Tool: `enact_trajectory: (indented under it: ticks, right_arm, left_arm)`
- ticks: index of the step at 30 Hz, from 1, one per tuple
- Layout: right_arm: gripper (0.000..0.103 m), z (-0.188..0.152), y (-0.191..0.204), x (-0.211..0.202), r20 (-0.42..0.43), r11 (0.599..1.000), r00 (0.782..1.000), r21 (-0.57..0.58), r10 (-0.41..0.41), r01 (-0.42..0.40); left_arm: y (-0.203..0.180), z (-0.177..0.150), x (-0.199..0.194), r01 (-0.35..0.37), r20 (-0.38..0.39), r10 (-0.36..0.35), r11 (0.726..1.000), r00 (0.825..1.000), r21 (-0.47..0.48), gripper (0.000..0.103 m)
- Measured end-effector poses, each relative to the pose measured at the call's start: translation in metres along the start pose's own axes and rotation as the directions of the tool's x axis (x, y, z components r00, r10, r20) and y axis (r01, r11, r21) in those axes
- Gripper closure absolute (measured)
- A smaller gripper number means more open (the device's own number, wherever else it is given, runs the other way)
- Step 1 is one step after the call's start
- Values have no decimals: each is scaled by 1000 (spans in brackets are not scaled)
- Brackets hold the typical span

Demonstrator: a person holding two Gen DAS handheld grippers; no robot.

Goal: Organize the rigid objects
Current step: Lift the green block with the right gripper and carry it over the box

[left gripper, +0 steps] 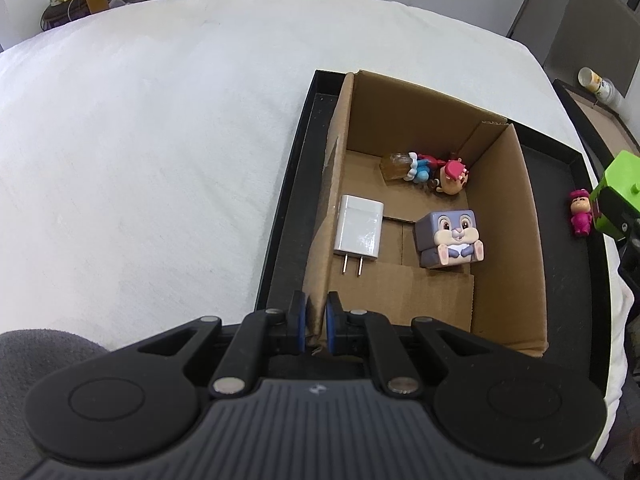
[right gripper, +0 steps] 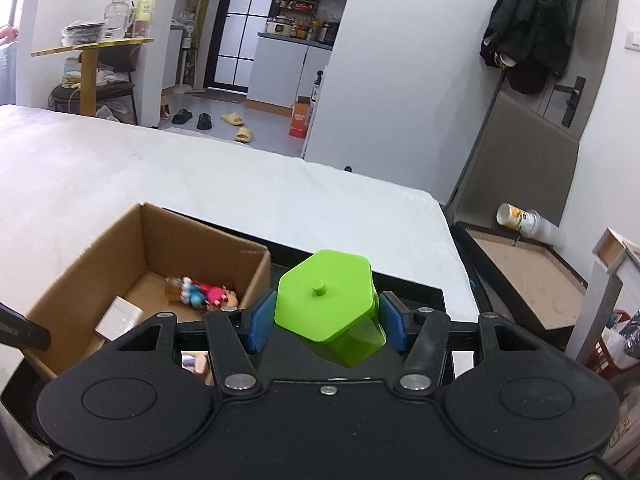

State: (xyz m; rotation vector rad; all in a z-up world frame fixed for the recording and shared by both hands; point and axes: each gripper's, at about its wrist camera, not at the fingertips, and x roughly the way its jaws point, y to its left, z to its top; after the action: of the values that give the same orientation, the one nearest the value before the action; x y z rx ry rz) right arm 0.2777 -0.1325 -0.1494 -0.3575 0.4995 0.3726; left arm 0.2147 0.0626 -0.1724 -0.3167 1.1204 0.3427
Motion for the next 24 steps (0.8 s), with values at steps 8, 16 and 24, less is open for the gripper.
enact_trajectory:
  ticks: [8,16,24]
  right_arm:
    - [48,12,16,-6,4,1000,1000,-16,15,-15]
    - [48,25,33,-8,18,998,998,-21,61,-60]
    - [48,41,55,-4,15,989,989,-30,146,-146]
  left_arm:
    - [6,0,0,26,0,-26,999,1000,-26,94]
    - [8,-3,-1,38,11,-38,999,999,-36,94]
    - [15,-3,-1,69,10,-69,995,998,-68,93]
